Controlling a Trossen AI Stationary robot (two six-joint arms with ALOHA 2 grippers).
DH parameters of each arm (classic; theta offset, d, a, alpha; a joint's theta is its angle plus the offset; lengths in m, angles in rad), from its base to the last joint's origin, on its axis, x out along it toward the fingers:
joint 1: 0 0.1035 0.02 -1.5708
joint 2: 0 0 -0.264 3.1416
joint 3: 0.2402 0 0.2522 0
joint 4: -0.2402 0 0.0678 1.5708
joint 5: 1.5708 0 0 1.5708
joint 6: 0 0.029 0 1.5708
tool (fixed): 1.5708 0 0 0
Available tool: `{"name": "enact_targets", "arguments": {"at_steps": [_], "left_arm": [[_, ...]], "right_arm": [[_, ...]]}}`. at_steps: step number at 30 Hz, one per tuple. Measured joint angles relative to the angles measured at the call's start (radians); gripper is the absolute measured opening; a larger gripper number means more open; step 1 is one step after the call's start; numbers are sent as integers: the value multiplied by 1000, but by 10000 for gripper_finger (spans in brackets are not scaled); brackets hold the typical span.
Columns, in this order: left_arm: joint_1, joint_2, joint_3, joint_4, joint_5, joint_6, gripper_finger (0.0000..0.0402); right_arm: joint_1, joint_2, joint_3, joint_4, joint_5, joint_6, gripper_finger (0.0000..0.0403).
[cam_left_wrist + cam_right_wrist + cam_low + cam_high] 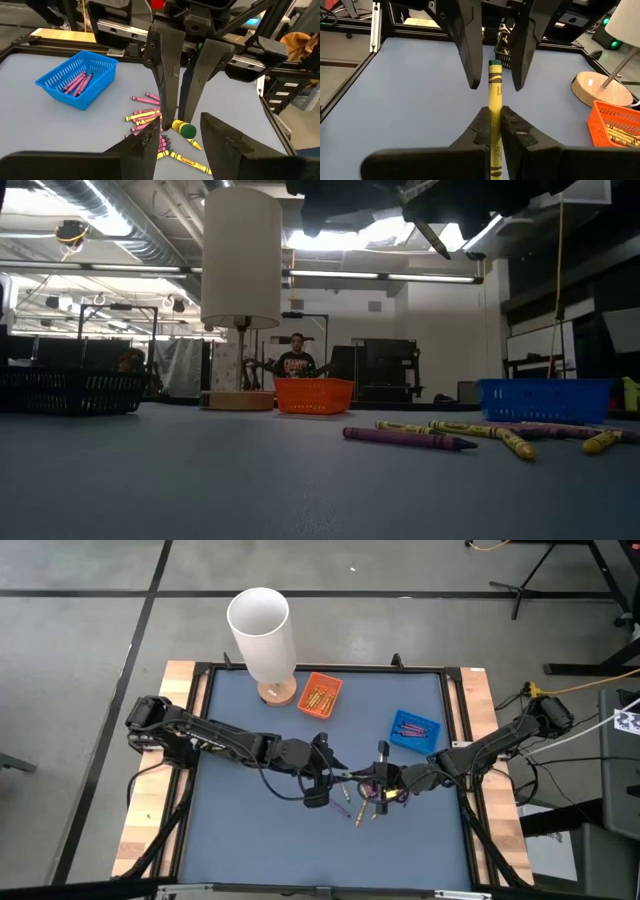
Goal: Sort crayons
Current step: Put the green crayon into the black basket
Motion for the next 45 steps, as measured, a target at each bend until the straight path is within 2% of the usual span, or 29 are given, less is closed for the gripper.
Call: {"name": "enact_targets", "arguments": {"at_steps": [16,23,34,38,45], "left_arm": [[0,0,0,-7,0,1,46],[0,0,0,-7,-3,54,13],[0,0,0,-7,-3,54,8],[0,0,0,-5,-2,52,7],[0,0,0,-5,1,51,7]], "right_arm": [[0,0,0,0,3,0,19],[0,0,0,0,4,2,19],[0,0,0,-1,4,2,21],[0,0,0,-1,0,0,43],[0,0,0,-1,0,1,115]]}}
